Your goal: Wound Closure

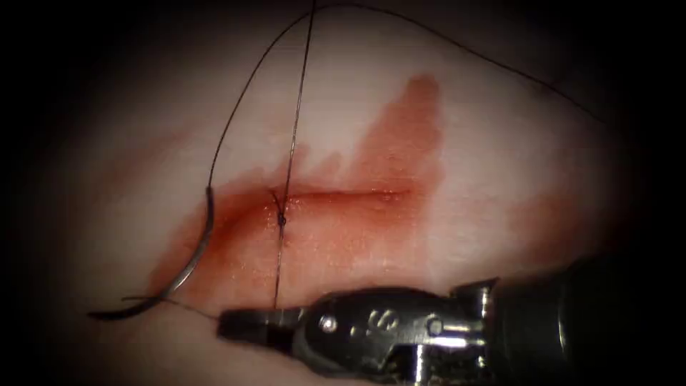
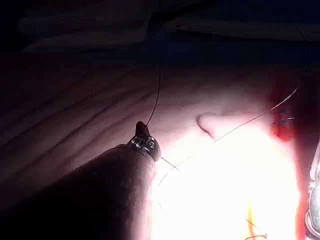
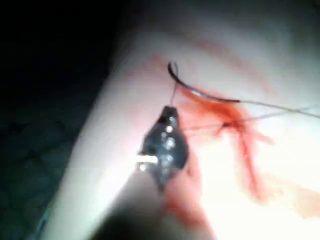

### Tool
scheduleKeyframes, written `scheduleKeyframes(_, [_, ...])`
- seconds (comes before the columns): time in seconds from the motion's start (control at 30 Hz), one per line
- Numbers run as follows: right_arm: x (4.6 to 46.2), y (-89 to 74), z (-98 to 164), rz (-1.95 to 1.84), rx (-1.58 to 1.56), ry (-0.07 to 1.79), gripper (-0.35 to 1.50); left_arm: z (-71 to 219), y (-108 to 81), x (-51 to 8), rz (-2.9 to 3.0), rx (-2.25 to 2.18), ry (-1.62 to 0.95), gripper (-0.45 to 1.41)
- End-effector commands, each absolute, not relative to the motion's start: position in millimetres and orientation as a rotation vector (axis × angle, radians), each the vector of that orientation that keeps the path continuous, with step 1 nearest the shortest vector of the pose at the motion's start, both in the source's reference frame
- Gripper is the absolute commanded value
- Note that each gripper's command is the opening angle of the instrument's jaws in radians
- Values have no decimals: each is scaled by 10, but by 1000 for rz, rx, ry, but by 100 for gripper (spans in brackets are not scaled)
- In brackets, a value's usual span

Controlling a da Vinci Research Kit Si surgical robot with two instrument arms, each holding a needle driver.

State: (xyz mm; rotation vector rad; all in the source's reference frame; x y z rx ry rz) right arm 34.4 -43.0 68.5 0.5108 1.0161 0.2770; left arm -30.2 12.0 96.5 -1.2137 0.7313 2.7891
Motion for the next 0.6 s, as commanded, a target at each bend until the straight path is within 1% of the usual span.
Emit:
scheduleKeyframes(0.03, [350, -439, 691, 280, 517, 1017, -35, 968, 125, -307, 2786, -1214, 734, -45])
scheduleKeyframes(0.23, [348, -426, 684, 284, 534, 1020, -35, 968, 125, -307, 2785, -1209, 734, -45])
scheduleKeyframes(0.37, [346, -408, 674, 238, 507, 1060, -35, 973, 117, -307, 2765, -1250, 700, -45])
scheduleKeyframes(0.4, [345, -405, 671, 243, 495, 1060, 2, 974, 114, -306, 2755, -1270, 675, -45])
scheduleKeyframes(0.43, [343, -402, 666, 246, 499, 1071, 57, 974, 110, -305, 2727, -1307, 607, -45])
scheduleKeyframes(0.47, [340, -402, 662, 253, 494, 1080, 91, 973, 106, -304, 2712, -1332, 570, -45])
scheduleKeyframes(0.5, [338, -401, 659, 261, 485, 1082, 111, 971, 103, -303, 2706, -1343, 549, -45])
scheduleKeyframes(0.57, [334, -401, 653, 266, 483, 1083, 128, 964, 96, -301, 2680, -1372, 494, -45])
scheduleKeyframes(0.6, [331, -401, 649, 270, 480, 1084, 131, 960, 92, -300, 2670, -1386, 472, -45])
